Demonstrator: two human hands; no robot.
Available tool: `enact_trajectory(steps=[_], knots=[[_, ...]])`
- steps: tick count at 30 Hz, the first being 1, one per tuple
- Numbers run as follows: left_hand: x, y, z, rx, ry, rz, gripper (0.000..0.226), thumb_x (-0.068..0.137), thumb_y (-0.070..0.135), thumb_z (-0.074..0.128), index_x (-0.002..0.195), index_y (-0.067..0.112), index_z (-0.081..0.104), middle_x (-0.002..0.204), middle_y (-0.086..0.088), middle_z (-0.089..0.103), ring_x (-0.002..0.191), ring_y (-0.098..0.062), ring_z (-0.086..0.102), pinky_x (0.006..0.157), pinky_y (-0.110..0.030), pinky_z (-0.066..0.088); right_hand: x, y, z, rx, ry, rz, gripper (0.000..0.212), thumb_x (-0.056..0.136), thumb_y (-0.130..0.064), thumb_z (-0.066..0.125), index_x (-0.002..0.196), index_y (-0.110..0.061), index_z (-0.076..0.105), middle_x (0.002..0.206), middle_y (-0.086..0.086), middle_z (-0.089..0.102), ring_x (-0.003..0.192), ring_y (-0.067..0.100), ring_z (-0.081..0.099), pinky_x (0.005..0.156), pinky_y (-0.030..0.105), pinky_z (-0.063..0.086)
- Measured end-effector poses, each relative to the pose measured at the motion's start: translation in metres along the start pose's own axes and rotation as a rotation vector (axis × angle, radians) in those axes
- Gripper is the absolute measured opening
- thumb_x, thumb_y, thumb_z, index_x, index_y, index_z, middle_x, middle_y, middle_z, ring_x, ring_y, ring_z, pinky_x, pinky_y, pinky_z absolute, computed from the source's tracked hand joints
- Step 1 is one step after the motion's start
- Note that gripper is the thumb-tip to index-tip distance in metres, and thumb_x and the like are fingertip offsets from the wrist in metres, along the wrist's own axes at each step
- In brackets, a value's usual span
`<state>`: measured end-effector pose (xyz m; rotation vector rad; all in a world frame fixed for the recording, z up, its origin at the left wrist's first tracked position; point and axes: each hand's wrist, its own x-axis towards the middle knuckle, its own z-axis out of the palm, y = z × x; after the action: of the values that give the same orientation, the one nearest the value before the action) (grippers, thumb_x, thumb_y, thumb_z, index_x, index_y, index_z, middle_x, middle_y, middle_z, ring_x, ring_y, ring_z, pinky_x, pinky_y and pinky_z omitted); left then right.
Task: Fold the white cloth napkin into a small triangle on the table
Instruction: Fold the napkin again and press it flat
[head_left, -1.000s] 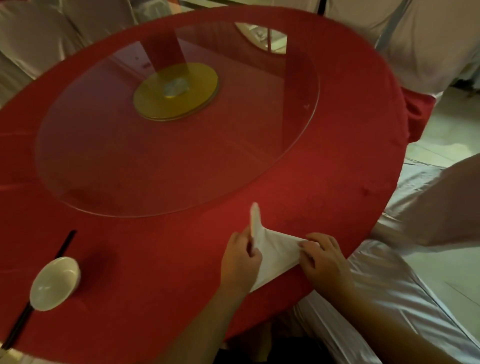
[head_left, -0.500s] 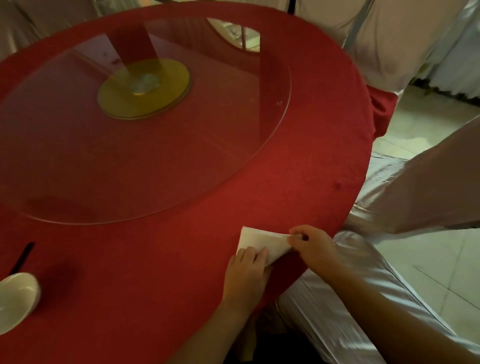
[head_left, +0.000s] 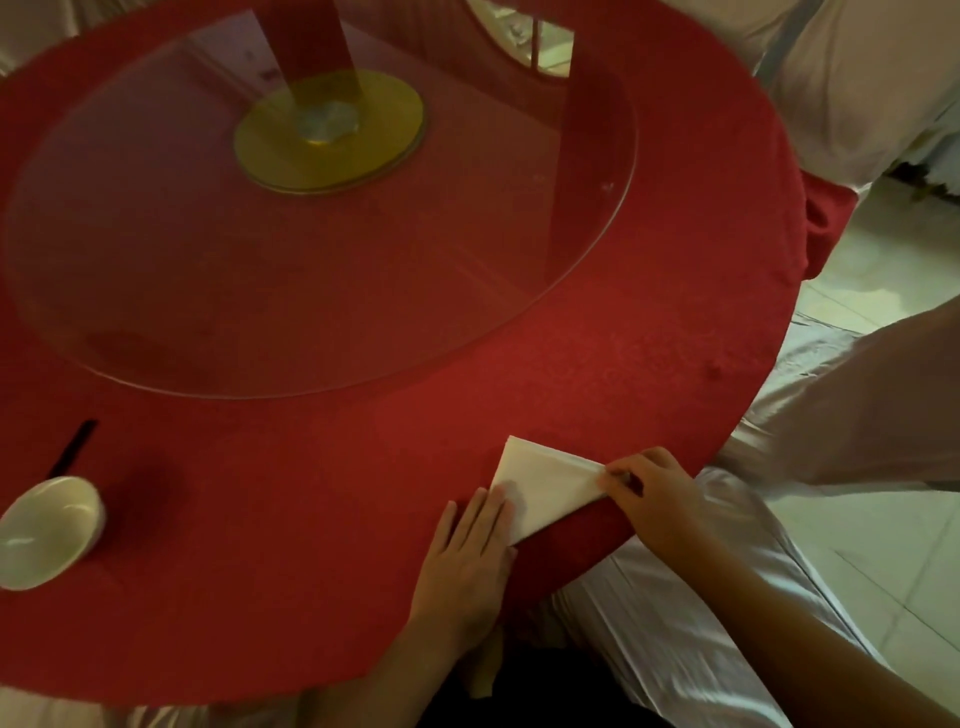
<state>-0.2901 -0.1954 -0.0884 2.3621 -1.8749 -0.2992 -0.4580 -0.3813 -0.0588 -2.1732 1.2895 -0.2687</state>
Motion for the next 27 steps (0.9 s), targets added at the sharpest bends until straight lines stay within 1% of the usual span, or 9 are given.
enact_trajectory(steps=[2, 4, 7, 10, 13, 17, 20, 25, 27], knots=[[-0.003, 0.000, -0.006, 0.031, 0.002, -0.016, 0.054, 0.097, 0.037, 0.032, 0.142, 0.009, 0.038, 0.152, -0.007, 0.031, 0.139, -0.025, 0.032, 0.116, -0.045, 0.017, 0.000, -0.007, -0.005, -0.150, 0.094, -0.191, 0.016, 0.084, -0.023, 0.069, 0.090, -0.009, 0.074, 0.097, 0.008, 0.066, 0.088, 0.028, 0.059, 0.071, 0.039, 0.051], [-0.009, 0.005, -0.010, 0.042, 0.026, -0.038, 0.058, 0.093, 0.041, 0.037, 0.140, 0.007, 0.041, 0.150, -0.011, 0.037, 0.138, -0.027, 0.035, 0.115, -0.050, 0.023, -0.001, -0.023, -0.006, -0.186, 0.128, -0.399, 0.028, 0.087, -0.026, 0.058, 0.095, -0.005, 0.074, 0.104, 0.014, 0.070, 0.095, 0.035, 0.062, 0.076, 0.045, 0.055], [-0.020, 0.023, -0.007, 0.006, 0.021, -0.031, 0.063, 0.092, 0.046, 0.039, 0.142, 0.007, 0.038, 0.150, -0.012, 0.036, 0.140, -0.026, 0.029, 0.110, -0.047, 0.016, -0.003, -0.057, 0.008, -0.249, -0.078, -0.667, 0.042, 0.093, -0.030, 0.040, 0.115, -0.008, 0.067, 0.125, 0.011, 0.065, 0.119, 0.030, 0.058, 0.098, 0.046, 0.048], [-0.026, 0.033, -0.001, 0.015, -0.062, -0.092, 0.066, 0.095, 0.054, 0.035, 0.143, 0.009, 0.037, 0.152, -0.010, 0.030, 0.142, -0.024, 0.023, 0.109, -0.047, 0.016, 0.003, -0.074, 0.037, -0.459, -0.365, -0.846, 0.051, 0.098, -0.036, 0.024, 0.136, -0.013, 0.049, 0.147, 0.006, 0.045, 0.139, 0.022, 0.035, 0.113, 0.047, 0.028], [-0.028, 0.025, 0.001, 0.062, -0.121, -0.091, 0.069, 0.094, 0.060, 0.031, 0.141, 0.010, 0.042, 0.148, -0.008, 0.038, 0.141, -0.022, 0.024, 0.108, -0.046, 0.014, 0.013, -0.066, 0.059, -0.528, -0.489, -0.813, 0.062, 0.098, -0.048, 0.004, 0.148, -0.018, 0.026, 0.158, 0.000, 0.021, 0.146, 0.014, 0.004, 0.117, 0.039, -0.001], [-0.027, 0.018, 0.003, 0.032, -0.126, -0.057, 0.071, 0.095, 0.061, 0.028, 0.144, 0.011, 0.035, 0.151, -0.007, 0.035, 0.142, -0.020, 0.025, 0.109, -0.045, 0.014, 0.025, -0.054, 0.066, -0.587, -0.434, -0.785, 0.067, 0.097, -0.060, 0.012, 0.147, -0.018, 0.027, 0.156, -0.001, 0.024, 0.145, 0.014, 0.007, 0.119, 0.045, 0.005], [-0.028, 0.018, 0.004, 0.010, -0.131, -0.056, 0.072, 0.093, 0.062, 0.030, 0.145, 0.012, 0.033, 0.152, -0.006, 0.031, 0.142, -0.019, 0.022, 0.109, -0.045, 0.014, 0.036, -0.047, 0.064, -0.584, -0.393, -0.734, 0.073, 0.094, -0.067, 0.018, 0.148, -0.018, 0.022, 0.157, -0.002, 0.017, 0.146, 0.017, 0.007, 0.117, 0.050, 0.010], [-0.030, 0.012, 0.001, 0.031, -0.109, -0.007, 0.073, 0.093, 0.063, 0.030, 0.145, 0.013, 0.031, 0.153, -0.005, 0.029, 0.143, -0.018, 0.022, 0.109, -0.044, 0.013, 0.045, -0.052, 0.061, -0.549, -0.266, -0.567, 0.065, 0.098, -0.056, 0.012, 0.148, -0.016, 0.024, 0.157, 0.002, 0.027, 0.146, 0.020, 0.014, 0.117, 0.047, 0.015], [-0.031, 0.010, 0.000, 0.023, -0.108, 0.001, 0.072, 0.093, 0.063, 0.029, 0.145, 0.014, 0.033, 0.153, -0.005, 0.029, 0.143, -0.019, 0.022, 0.109, -0.044, 0.012, 0.046, -0.057, 0.061, -0.493, -0.246, -0.504, 0.065, 0.097, -0.053, 0.010, 0.149, -0.015, 0.023, 0.158, 0.002, 0.025, 0.147, 0.019, 0.012, 0.117, 0.043, 0.011]])
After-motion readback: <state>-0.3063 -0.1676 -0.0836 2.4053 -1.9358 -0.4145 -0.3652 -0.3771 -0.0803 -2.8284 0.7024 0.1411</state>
